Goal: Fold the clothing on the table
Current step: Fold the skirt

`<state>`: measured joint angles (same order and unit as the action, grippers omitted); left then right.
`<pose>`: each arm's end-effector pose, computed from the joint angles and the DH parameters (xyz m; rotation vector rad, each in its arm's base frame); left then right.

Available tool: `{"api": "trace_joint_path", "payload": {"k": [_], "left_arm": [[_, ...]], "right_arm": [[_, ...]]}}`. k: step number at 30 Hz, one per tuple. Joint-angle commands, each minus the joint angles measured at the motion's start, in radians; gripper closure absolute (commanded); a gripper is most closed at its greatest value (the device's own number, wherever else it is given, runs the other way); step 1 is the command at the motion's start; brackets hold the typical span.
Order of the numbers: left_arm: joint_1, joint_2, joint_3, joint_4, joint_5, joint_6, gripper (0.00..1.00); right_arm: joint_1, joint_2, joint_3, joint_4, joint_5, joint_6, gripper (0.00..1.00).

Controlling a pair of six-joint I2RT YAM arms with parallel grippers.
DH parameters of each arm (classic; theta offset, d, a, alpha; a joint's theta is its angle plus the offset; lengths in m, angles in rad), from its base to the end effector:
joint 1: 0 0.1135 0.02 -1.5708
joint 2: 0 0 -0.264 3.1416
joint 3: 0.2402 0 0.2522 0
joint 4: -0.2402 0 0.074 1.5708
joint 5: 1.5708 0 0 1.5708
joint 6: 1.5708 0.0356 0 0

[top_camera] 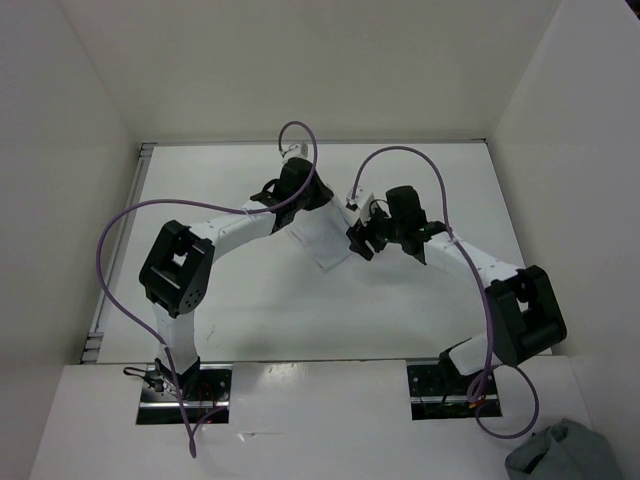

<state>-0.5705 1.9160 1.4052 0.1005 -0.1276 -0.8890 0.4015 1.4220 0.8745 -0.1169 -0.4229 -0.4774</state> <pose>0.3834 -0.2406 0.2509 -0.4138 2.0299 -0.8060 0.2751 0.1327 0.2327 -1.1380 1.8831 0.4290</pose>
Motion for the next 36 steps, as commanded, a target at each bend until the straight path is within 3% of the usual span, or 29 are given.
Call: {"api": "trace_joint_path", "payload": {"k": [1,5,9,11,12,16,17,20,29,36], "left_arm": [[0.006,0.006,0.043,0.027,0.006,0.021,0.94],[0.006,0.006,0.043,0.018,0.006,0.021,0.94],[0.006,-0.003,0.043,0.018,0.006,0.021,0.94],[0.015,-0.003,0.034,0.018,0.006,0.021,0.94],[0.015,-0.003,0.034,0.018,0.006,0.021,0.94],[0.015,-0.012,0.014,0.018,0.006,0.03,0.94],[0.015,-0.012,0.014,0.018,0.006,0.03,0.94],[0.024,-0.021,0.014,0.018,0.006,0.041,0.94],[0.024,-0.068,0.005,0.017,-0.003,0.102,0.94],[0.034,-0.077,0.028,-0.004,-0.003,0.113,0.94]], "right_arm": [[0.014,0.051,0.041,0.019,0.033,0.002,0.26],[0.014,0.098,0.063,0.052,0.093,0.022,0.27],[0.014,0.126,0.081,0.062,0.127,0.034,0.4],[0.014,0.117,0.081,0.076,0.127,0.055,0.56],[0.014,0.103,0.081,0.089,0.136,0.056,0.7],[0.023,0.103,0.09,0.08,0.148,0.066,0.97],[0.033,0.103,0.101,0.08,0.162,0.066,1.0],[0.043,0.094,0.101,0.062,0.183,0.076,1.0],[0.279,0.058,0.133,0.017,0.395,0.056,1.0],[0.333,0.058,0.213,-0.015,0.427,0.102,1.0]]}}
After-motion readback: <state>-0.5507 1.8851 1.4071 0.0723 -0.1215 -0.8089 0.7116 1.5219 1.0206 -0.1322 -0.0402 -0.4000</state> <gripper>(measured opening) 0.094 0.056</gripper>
